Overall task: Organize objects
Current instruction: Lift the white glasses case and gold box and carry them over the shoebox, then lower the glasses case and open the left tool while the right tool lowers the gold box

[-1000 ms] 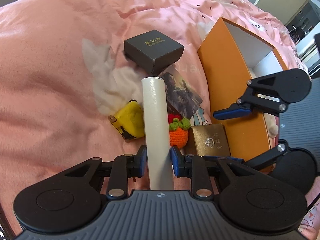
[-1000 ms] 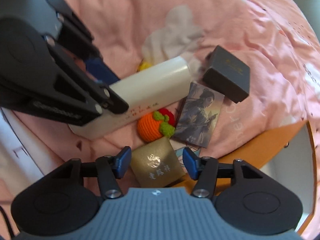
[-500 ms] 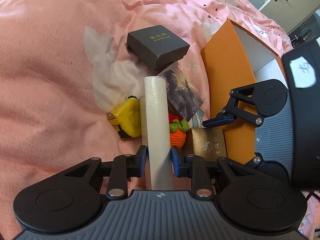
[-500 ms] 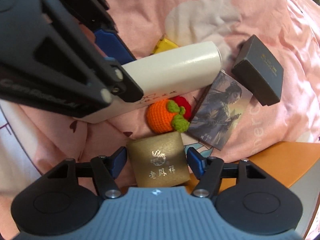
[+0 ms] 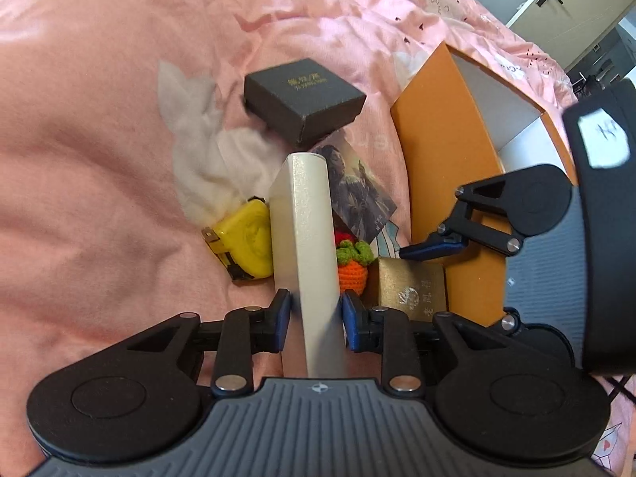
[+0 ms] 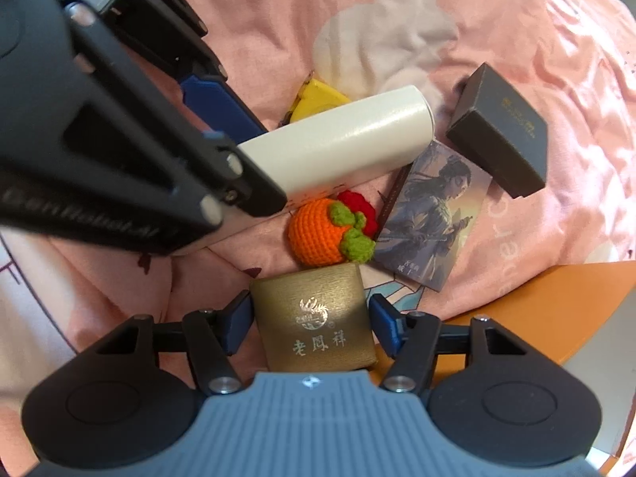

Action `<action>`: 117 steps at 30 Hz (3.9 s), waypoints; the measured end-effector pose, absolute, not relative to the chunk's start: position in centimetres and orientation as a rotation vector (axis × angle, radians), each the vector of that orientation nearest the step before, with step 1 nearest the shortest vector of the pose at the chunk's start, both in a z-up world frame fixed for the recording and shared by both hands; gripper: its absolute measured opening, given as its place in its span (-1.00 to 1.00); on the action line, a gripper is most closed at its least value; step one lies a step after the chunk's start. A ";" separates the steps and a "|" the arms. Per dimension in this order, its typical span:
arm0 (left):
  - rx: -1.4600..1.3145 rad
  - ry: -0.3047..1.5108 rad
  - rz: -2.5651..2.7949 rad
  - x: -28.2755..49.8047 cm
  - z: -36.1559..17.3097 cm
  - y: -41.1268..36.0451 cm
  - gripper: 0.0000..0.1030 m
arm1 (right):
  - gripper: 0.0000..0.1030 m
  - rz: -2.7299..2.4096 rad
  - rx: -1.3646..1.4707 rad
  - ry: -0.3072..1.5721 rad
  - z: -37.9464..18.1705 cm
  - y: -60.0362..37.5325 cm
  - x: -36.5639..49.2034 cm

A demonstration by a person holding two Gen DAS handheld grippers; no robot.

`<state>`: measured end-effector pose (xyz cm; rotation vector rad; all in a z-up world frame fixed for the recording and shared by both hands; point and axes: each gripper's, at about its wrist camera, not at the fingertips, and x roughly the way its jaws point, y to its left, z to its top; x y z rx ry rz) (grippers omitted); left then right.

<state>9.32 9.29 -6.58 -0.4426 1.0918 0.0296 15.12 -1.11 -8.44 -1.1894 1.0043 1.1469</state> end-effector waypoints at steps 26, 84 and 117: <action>-0.367 0.906 -0.072 8.2 3.4 7.9 -0.48 | 0.24 0.986 -1.030 0.655 4.4 -6.2 12.1; -0.277 1.071 -0.550 31.3 -4.3 -3.6 -0.48 | 0.23 0.636 -0.847 0.805 -2.4 -18.8 28.3; 0.672 1.022 -0.592 32.5 -6.0 -8.8 -0.52 | 0.23 0.654 -0.823 0.832 -4.5 -17.8 30.0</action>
